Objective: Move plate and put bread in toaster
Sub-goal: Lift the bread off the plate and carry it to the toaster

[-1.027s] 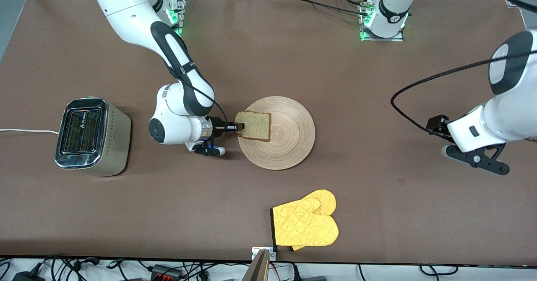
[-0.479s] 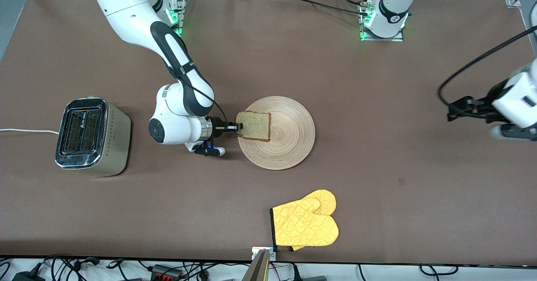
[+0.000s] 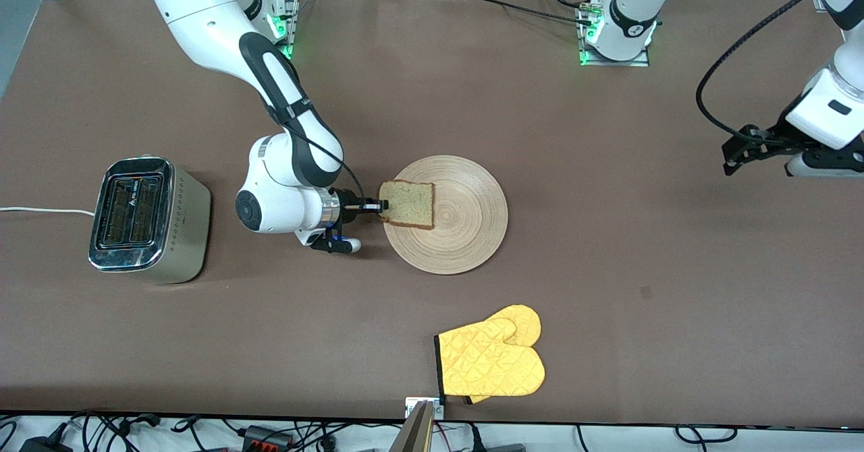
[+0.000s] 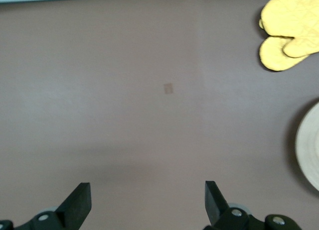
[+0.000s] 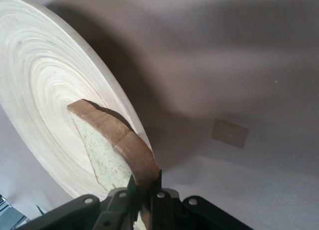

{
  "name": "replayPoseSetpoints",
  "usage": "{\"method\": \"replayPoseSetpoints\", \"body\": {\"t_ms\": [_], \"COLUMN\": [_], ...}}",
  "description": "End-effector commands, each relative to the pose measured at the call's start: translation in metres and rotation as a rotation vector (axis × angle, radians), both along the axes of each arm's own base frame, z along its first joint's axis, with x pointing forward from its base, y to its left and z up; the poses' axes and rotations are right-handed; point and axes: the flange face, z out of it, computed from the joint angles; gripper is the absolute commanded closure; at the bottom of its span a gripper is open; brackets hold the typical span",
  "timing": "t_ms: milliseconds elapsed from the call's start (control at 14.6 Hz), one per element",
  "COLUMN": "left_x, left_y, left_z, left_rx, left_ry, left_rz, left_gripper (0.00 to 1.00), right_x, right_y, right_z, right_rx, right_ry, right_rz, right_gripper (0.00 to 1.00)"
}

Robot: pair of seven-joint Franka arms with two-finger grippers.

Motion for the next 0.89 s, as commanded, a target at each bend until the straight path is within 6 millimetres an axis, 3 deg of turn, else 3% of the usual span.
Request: {"method": "replayPoseSetpoints", "body": {"t_ms": [0, 274, 411, 548, 822], "left_x": [-0.017, -0.014, -0.012, -0.003, -0.006], "left_y": [-0.007, -0.007, -0.001, -0.008, -0.002], "left_z": [0.008, 0.027, 0.026, 0.035, 0.039], "left_rx": [-0.063, -0.053, -0.052, -0.038, -0.036], "left_ry": [0.076, 0.113, 0.126, 0.111, 0.126], "left_rz": [0.019, 0.017, 0.025, 0.012, 0.013], "left_gripper": [0.0, 0.0, 0.0, 0.0, 0.0], "right_x": [0.003, 0.003, 0.002, 0.003, 0.011], "right_y": [-0.002, -0.003, -0.006, -0.011, -0.015], "right_z": [0.013, 0.011, 0.004, 0.003, 0.017], "right_rx": [0.023, 0.017, 0.013, -0.02, -0.02], "right_ry": [-0.008, -0.009, -0.026, -0.048, -0.077], "right_rz": [0.004, 0.014, 0.056, 0.096, 0.096], "right_gripper": [0.9, 0.9, 0.9, 0.9, 0.92]}}
